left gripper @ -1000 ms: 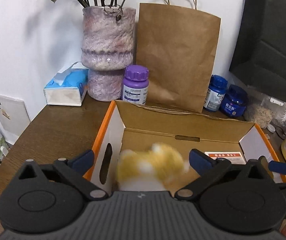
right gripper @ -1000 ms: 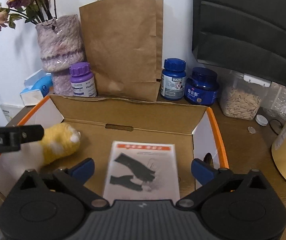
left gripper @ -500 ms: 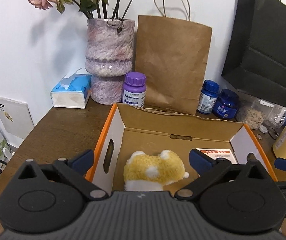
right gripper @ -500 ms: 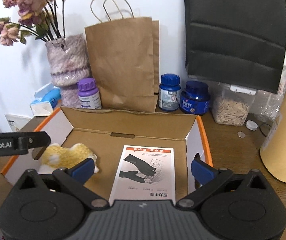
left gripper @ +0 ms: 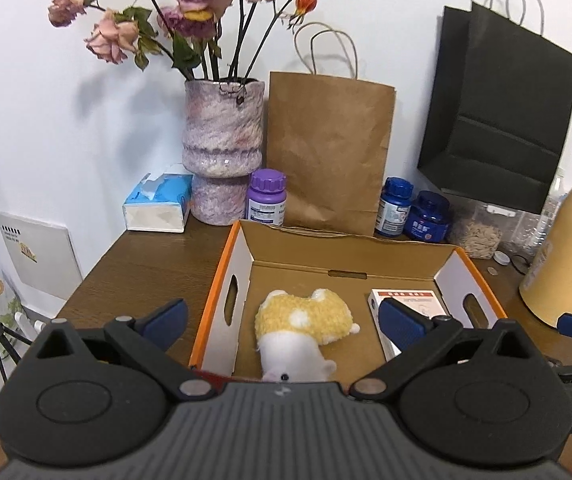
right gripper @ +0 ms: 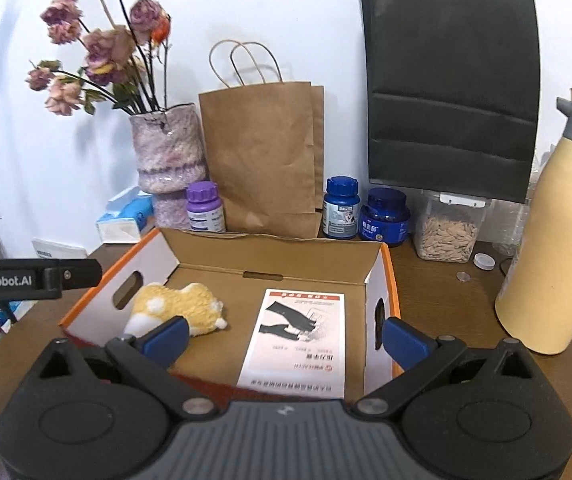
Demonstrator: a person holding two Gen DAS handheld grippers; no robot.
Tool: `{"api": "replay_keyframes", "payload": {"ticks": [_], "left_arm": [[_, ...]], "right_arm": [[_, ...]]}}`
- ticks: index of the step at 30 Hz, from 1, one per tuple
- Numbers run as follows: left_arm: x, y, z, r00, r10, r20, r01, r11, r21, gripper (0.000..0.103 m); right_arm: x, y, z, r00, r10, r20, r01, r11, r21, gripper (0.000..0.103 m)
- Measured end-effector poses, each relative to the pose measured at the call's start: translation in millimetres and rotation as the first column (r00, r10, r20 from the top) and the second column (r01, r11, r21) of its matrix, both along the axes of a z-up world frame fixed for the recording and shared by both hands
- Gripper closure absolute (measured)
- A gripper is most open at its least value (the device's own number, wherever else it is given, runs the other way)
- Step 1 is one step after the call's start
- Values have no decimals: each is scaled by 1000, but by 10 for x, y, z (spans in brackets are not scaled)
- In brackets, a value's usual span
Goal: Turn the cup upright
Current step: 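Open both tools and withdraw them from the red box, then move the left tool to the white cup while the right tool grasps the black braided cable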
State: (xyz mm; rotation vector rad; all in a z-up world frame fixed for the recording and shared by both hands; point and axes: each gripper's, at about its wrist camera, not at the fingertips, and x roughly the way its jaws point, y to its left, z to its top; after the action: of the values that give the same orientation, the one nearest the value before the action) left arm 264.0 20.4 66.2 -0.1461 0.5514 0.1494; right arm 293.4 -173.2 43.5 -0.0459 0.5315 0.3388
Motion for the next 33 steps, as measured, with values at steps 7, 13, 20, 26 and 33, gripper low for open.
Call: {"api": "replay_keyframes", "payload": {"ticks": [7,13,20,26,33], "left_arm": [[-339,-36,20,1000,-19,16,19,1000,0,0],[-661,-34,27,999,-37,38,38,999,-12,0],[-1013,-74,-4,997,-50,54,49,999,17,0],[-1264,-111,-92,996,-74,49,73,997,17,0],[-1555,-144,-241,996,-82,35,82,997,12,0]], "right_arm": [[-385,-108,18,1000,3,31,-3,1000,-18,0],[-730,-235,37,998,7,57,-6,1000,-11,0],[-1103,-383,-28,997,18,71,-16,1000,-18,0],[-1385,-522,-145,997,29,67,-27,999,-39,0],[-1682,-702,-324,998,33,46,-30,998,-64,0]]}}
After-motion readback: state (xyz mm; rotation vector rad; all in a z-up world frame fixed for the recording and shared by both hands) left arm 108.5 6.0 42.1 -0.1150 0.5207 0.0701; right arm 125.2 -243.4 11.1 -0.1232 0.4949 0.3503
